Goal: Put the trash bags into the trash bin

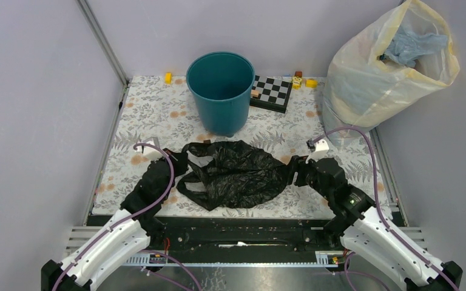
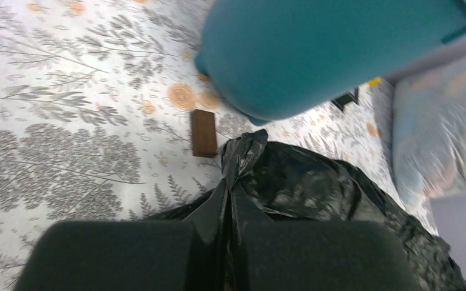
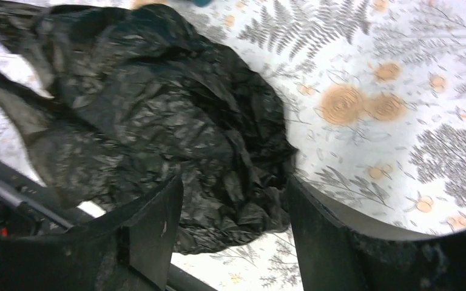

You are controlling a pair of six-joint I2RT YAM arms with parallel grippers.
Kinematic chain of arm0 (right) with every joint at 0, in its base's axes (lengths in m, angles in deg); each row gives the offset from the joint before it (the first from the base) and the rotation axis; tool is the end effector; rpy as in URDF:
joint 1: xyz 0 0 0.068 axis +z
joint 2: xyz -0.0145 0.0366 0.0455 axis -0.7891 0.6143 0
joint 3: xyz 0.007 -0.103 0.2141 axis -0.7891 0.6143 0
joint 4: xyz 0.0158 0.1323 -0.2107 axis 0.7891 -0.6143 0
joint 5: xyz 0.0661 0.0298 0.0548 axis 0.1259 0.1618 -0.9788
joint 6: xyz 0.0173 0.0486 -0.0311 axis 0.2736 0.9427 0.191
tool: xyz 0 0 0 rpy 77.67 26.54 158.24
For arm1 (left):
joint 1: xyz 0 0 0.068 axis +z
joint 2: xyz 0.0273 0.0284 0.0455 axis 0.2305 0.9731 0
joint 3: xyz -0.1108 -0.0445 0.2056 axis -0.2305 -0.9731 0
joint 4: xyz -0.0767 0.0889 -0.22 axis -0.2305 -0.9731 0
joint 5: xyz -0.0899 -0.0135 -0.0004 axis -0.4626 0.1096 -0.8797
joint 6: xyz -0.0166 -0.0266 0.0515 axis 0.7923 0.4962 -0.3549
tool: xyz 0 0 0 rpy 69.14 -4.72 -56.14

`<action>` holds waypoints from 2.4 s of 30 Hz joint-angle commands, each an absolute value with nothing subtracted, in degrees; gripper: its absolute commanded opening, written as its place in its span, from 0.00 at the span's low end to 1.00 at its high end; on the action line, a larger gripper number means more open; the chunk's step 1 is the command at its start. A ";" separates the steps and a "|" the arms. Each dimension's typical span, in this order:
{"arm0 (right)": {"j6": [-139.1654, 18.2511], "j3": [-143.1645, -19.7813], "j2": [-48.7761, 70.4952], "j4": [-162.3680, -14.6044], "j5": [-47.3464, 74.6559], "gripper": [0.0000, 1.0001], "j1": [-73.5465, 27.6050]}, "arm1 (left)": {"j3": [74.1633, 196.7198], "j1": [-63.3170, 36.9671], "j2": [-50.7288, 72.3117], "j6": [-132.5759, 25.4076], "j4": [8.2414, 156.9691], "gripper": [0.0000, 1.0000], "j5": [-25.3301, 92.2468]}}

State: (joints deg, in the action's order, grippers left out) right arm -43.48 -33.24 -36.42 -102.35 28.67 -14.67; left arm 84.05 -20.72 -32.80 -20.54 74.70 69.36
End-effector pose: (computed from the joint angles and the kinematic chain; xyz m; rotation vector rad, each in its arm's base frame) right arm 0.1453 0.1041 0.2317 -0.1475 1.9715 0.5835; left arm 0.1563 -0.0805 0.2150 -0.5016 1.7924 -0.5130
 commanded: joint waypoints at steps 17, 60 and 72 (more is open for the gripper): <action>-44.24 -52.22 -15.53 -106.93 27.69 0.75 -14.74 | 86.78 -20.51 -31.41 -25.87 77.18 0.00 61.71; -43.48 -64.13 -22.08 -115.57 29.76 0.00 -14.70 | 101.44 -20.51 -34.84 -20.37 55.76 0.00 66.89; -48.06 -93.89 -11.25 -115.59 25.25 0.00 -14.74 | 131.19 -20.51 -26.43 -26.04 52.14 0.00 63.07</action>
